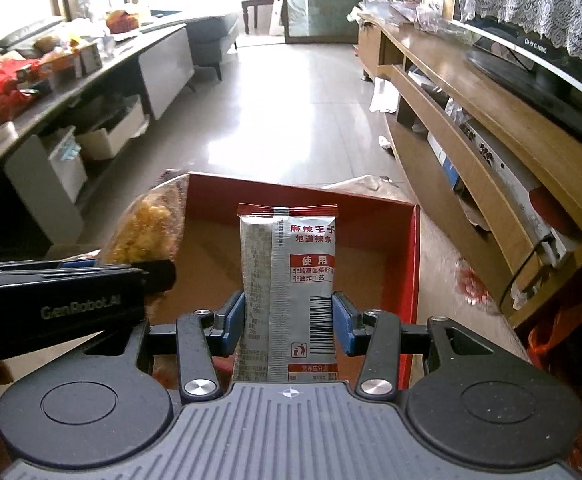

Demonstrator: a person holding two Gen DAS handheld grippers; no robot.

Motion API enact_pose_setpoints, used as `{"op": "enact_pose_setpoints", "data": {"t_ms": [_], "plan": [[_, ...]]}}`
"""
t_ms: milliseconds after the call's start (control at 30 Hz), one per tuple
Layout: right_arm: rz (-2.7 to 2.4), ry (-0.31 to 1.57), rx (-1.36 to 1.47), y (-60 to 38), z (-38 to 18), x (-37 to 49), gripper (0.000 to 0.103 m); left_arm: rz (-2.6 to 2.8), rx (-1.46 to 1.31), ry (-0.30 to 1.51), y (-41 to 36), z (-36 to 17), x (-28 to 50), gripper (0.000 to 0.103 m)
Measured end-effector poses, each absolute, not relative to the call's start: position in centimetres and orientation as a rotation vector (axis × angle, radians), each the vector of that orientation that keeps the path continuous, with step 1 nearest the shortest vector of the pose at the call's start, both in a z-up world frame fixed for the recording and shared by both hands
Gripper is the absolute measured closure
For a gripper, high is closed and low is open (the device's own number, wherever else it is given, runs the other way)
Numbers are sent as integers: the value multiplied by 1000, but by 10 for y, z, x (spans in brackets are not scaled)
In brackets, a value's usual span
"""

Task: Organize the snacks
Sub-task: 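Carry both packets over the red box and open both grippers to drop them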

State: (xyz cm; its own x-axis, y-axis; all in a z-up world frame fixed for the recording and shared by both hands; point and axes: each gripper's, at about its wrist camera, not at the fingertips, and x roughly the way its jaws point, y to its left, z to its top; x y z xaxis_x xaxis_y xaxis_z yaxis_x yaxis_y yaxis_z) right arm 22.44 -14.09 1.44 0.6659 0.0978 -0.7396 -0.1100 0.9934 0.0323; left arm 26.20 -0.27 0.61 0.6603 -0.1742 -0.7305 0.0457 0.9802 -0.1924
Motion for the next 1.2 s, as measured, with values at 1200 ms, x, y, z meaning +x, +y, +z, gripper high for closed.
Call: {"op": "enact_pose_setpoints", "data": {"t_ms": [1200], "plan": [[86, 859, 9, -152, -26, 270, 38, -23, -111, 870, -8, -17, 285, 38]]}}
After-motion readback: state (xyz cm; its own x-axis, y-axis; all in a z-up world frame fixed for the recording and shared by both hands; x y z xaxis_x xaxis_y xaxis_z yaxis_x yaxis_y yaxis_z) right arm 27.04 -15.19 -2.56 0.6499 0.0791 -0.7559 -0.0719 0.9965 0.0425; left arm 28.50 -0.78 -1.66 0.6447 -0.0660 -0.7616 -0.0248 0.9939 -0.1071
